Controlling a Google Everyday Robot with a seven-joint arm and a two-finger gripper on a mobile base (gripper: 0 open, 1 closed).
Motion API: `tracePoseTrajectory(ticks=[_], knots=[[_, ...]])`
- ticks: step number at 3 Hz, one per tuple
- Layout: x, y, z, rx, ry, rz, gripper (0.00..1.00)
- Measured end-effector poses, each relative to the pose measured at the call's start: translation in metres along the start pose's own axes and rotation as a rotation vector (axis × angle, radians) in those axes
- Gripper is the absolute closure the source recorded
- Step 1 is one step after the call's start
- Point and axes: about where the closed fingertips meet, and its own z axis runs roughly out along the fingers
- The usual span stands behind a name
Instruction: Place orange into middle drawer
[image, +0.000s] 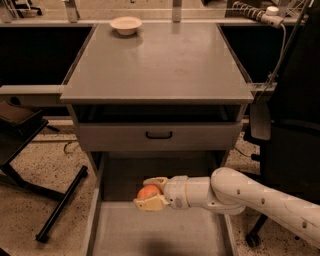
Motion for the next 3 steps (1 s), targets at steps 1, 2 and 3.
tracePoseTrajectory(ticks=[1, 2, 3], knots=[[0.014, -0.019, 0.018, 0.037, -0.039, 0.002, 1.0], [0.036, -0.055, 0.045, 0.109, -0.1, 0.028, 1.0], [0.078, -0.084, 0.067, 0.168, -0.142, 0.119, 1.0]])
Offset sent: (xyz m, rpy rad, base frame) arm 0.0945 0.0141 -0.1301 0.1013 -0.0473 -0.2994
